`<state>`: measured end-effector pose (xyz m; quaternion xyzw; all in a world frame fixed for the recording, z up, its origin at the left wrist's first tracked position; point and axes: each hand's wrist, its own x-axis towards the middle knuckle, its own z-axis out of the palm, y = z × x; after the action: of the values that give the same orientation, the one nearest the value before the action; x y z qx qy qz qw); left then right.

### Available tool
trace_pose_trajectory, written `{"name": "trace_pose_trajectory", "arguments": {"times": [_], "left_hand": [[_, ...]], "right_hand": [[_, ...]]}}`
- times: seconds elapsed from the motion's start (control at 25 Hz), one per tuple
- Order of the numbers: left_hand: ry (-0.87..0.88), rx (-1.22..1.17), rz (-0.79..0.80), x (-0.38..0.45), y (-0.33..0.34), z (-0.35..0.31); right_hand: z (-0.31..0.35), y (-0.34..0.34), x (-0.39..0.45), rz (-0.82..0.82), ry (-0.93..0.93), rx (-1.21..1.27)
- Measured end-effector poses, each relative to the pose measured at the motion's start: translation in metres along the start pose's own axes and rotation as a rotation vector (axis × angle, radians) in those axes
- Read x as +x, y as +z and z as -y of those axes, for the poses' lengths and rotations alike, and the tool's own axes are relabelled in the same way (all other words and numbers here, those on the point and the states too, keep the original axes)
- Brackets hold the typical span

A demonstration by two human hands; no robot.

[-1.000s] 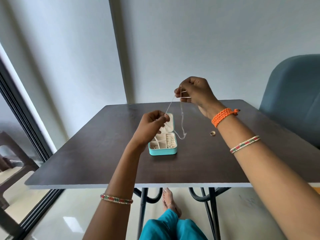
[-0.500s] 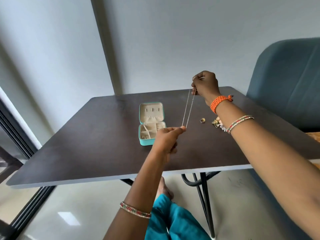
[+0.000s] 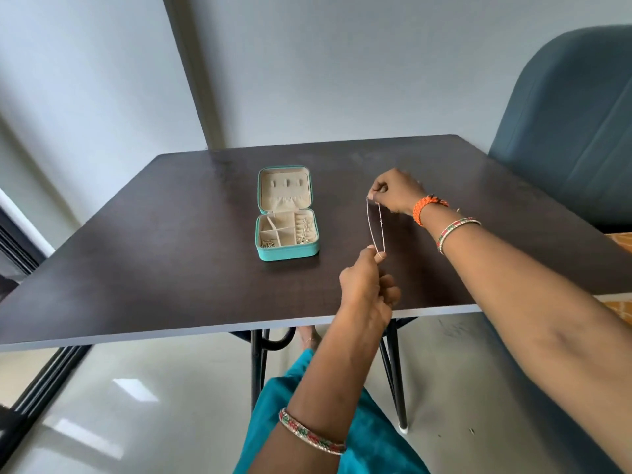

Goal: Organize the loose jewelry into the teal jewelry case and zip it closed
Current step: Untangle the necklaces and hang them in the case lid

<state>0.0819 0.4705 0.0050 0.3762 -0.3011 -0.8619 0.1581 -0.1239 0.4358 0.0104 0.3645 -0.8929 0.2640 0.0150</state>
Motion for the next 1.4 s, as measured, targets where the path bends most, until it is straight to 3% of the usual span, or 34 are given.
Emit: {"name": "trace_pose_trajectory", "arguments": {"times": [0.16, 0.28, 0.44, 0.52, 0.64, 0.72, 0.84, 0.92, 1.12, 1.32, 1.4], "left_hand": [[-0.103, -0.069, 0.122, 0.002, -0.005, -0.002], [-0.09, -0.067, 0.119, -0.005, -0.008, 0.003], [0.013, 0.232, 0.113, -0.016, -0.008, -0.006], [0.331, 0.618, 0.051, -0.013, -0.008, -0.022], [1.107, 1.315, -0.091, 0.014, -0.009, -0.044], [1.245, 1.727, 0.0, 0.039, -0.006, -0.054], [1.121, 2.113, 0.064, 0.068, -0.004, -0.058], [1.08, 2.182, 0.071, 0.073, -0.008, -0.056], [1.12, 2.051, 0.12, 0.052, -0.02, -0.041], [0.912, 1.904, 0.181, 0.031, -0.023, -0.035], [0.903, 1.876, 0.197, 0.027, -0.026, -0.033]], "right_hand": [[-0.005, 0.004, 0.007, 0.024, -0.042, -0.044], [-0.009, 0.006, 0.01, 0.023, -0.049, -0.028], [-0.009, 0.007, 0.006, 0.006, -0.069, -0.011], [-0.009, 0.008, 0.004, 0.005, -0.071, -0.013], [-0.008, 0.007, 0.004, 0.032, -0.057, 0.023], [-0.009, 0.006, 0.005, 0.056, -0.051, 0.038], [-0.01, 0.006, 0.008, 0.074, -0.054, 0.031], [-0.012, 0.006, 0.011, 0.081, -0.053, 0.045], [-0.015, 0.009, 0.013, 0.068, -0.036, 0.056], [-0.016, 0.008, 0.019, 0.106, -0.046, 0.014], [-0.018, 0.009, 0.022, 0.117, -0.037, 0.026]]}}
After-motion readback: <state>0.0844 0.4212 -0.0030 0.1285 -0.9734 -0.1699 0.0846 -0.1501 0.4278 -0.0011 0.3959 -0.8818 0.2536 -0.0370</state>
